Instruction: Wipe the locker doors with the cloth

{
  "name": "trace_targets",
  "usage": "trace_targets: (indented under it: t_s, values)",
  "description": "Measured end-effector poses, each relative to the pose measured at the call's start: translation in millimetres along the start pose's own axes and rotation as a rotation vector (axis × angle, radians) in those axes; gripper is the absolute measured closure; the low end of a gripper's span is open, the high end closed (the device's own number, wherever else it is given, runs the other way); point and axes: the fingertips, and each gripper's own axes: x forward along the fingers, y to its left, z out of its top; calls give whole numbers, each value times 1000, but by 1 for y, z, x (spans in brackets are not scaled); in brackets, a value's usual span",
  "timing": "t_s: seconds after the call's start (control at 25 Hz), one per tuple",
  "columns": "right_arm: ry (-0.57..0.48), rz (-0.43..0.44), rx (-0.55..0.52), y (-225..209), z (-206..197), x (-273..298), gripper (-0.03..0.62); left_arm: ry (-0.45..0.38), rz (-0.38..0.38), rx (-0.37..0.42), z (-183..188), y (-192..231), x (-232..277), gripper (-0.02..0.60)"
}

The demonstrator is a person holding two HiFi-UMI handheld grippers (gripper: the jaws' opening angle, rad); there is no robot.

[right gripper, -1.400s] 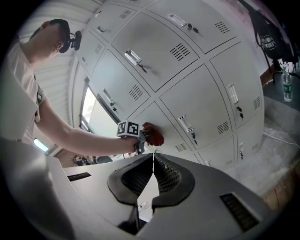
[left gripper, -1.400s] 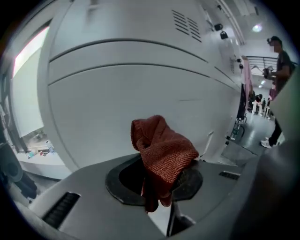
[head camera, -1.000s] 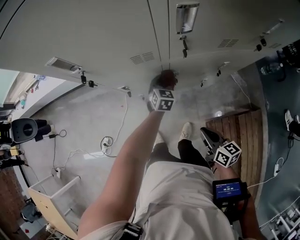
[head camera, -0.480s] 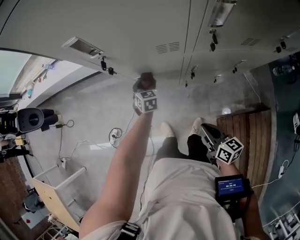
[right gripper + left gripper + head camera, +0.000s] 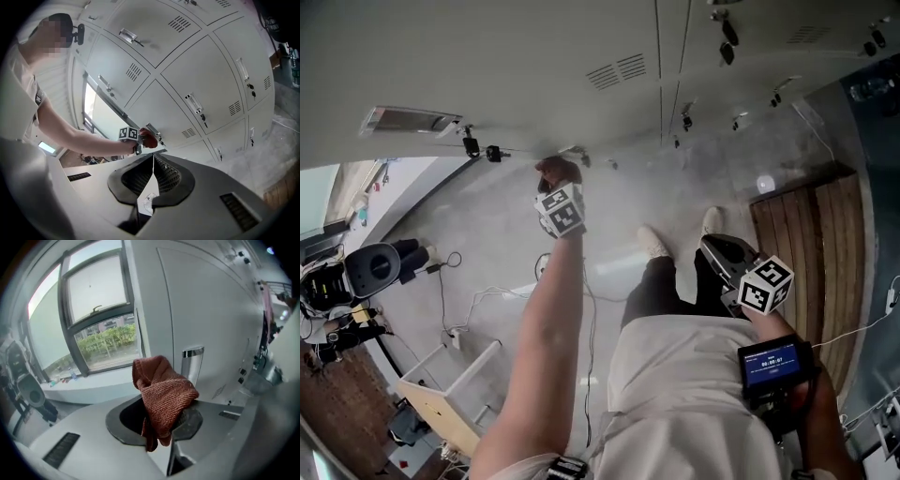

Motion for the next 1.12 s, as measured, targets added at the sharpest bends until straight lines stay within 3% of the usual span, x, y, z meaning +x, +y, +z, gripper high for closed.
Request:
trace_targets:
  t_s: [0.08, 0.16, 0.28, 0.44, 0.64, 0.8, 0.92, 1.12]
  values:
    - [-3, 2, 12, -2, -3, -3, 576, 18, 4, -121, -5, -11, 6, 511]
    - [0, 2, 16, -7, -3, -9, 576, 30, -5, -148, -8, -35, 9, 511]
    - [7, 1, 14, -19, 1, -23, 576, 0, -41, -42, 6, -89, 5, 511]
    - [7, -6, 16, -37, 11, -43, 576, -39, -107, -18, 28, -163, 4, 511]
    - [22, -11, -16, -57, 24, -62, 576, -101, -233, 73, 50, -256, -1, 511]
    - [27, -37, -35, -73, 34, -77, 576, -169, -344, 191, 63, -317, -6, 511]
    - [39, -42, -37, -76, 33, -78, 576, -146, -318, 164, 57, -306, -1, 511]
    - [67, -7, -51, -62, 27, -58, 576, -34, -150, -19, 19, -210, 20, 511]
